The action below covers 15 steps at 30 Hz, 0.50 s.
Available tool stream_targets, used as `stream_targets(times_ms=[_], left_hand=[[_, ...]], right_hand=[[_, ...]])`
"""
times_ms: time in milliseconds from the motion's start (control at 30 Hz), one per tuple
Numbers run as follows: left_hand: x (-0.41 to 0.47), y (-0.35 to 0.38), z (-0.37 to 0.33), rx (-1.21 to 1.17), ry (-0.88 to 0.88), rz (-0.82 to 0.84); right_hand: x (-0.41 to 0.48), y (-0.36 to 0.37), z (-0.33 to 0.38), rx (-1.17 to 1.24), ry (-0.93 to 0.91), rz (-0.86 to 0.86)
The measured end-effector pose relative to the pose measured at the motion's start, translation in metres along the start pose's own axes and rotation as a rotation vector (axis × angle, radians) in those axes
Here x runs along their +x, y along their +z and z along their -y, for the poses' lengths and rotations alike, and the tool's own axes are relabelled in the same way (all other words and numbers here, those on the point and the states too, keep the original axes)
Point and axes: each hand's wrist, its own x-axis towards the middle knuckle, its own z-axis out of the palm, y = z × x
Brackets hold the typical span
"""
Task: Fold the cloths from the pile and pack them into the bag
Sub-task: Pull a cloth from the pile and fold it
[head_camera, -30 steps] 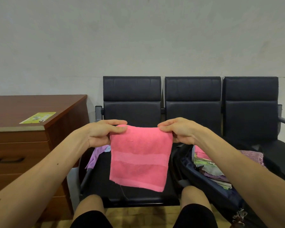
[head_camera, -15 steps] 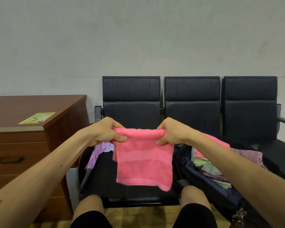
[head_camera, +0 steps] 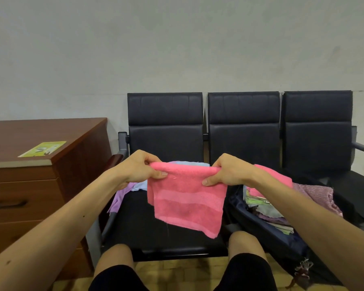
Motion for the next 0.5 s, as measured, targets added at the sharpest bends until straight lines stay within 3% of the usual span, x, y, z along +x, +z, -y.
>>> stream_targets(times_ms=[67,133,233,300,433,500], left_hand=[[-0.004,0.003,0.000,-0.146,0.053,0.068],[-0.004,0.013,-0.001,-0.457,0.071,0.164],[0.008,0.035,-0.012,-0.858,0.046,0.106],[0.021,0.051,-0.027,-0.962,0.037,0.018],[0.050,0.082,-0.045,-0.902,-0.039,-0.033],[0.065,0.098,-0.046,-0.898,-0.128,0.001]], right_hand=[[-0.001,0.000,-0.010,0.055,0.021,0.011],[-0.007,-0.004,-0.021,0.235,0.035,0.029],[-0.022,-0.008,-0.031,0.883,-0.025,-0.045],[-0.035,-0.002,-0.038,1.191,0.024,-0.105],[-0.057,0.028,-0.055,1.128,0.137,-0.015],[-0.059,0.024,-0.067,1.161,0.191,-0.092]])
